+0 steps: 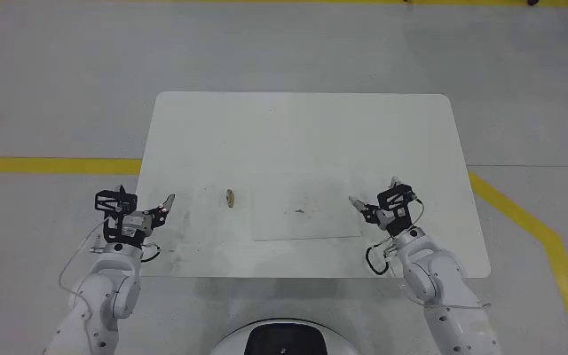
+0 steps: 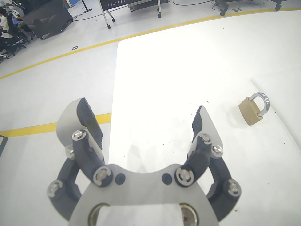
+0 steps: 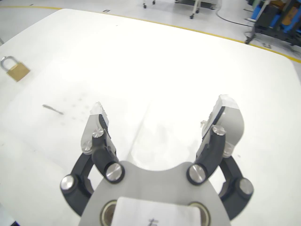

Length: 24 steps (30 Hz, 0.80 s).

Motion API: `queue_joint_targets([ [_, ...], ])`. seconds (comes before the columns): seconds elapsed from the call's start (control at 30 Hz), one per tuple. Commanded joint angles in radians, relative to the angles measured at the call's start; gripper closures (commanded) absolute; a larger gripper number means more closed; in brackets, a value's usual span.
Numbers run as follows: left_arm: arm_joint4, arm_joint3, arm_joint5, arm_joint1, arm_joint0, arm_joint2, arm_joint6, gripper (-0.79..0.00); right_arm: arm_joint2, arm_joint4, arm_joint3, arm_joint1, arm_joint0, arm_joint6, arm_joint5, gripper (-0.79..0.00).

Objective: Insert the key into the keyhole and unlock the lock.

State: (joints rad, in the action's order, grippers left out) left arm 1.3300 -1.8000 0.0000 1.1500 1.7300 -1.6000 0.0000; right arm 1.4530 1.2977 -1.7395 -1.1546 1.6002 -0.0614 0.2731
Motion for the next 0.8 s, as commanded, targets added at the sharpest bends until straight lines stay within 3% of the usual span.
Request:
queue_joint_targets([
  [0.0, 0.000, 0.000, 0.000, 0.000, 0.000, 0.000, 0.000, -0.785, -0.002, -0.006, 0.001, 0.000, -0.001, -0.001, 0.006, -0.784],
  [0.3, 0.000, 0.000, 0.000, 0.000, 0.000, 0.000, 0.000, -0.785, -0.013, -0.007, -0.001, 0.000, -0.001, -0.003, 0.029, -0.785],
  [0.5, 0.000, 0.000, 0.000, 0.000, 0.000, 0.000, 0.000, -0.785, -0.124, 0.000, 0.039, 0.009, -0.114, -0.057, 0.431, -0.785],
  [0.67, 0.000, 0.000, 0.000, 0.000, 0.000, 0.000, 0.000, -0.785, -0.233, 0.014, 0.132, 0.000, -0.256, -0.161, 0.553, -0.785],
  [0.7, 0.000, 0.000, 0.000, 0.000, 0.000, 0.000, 0.000, -0.785, -0.253, 0.011, 0.154, -0.003, -0.283, -0.177, 0.553, -0.585],
  [0.77, 0.000, 0.000, 0.000, 0.000, 0.000, 0.000, 0.000, -0.785, -0.287, 0.001, 0.194, -0.011, -0.331, -0.206, 0.542, -0.354],
])
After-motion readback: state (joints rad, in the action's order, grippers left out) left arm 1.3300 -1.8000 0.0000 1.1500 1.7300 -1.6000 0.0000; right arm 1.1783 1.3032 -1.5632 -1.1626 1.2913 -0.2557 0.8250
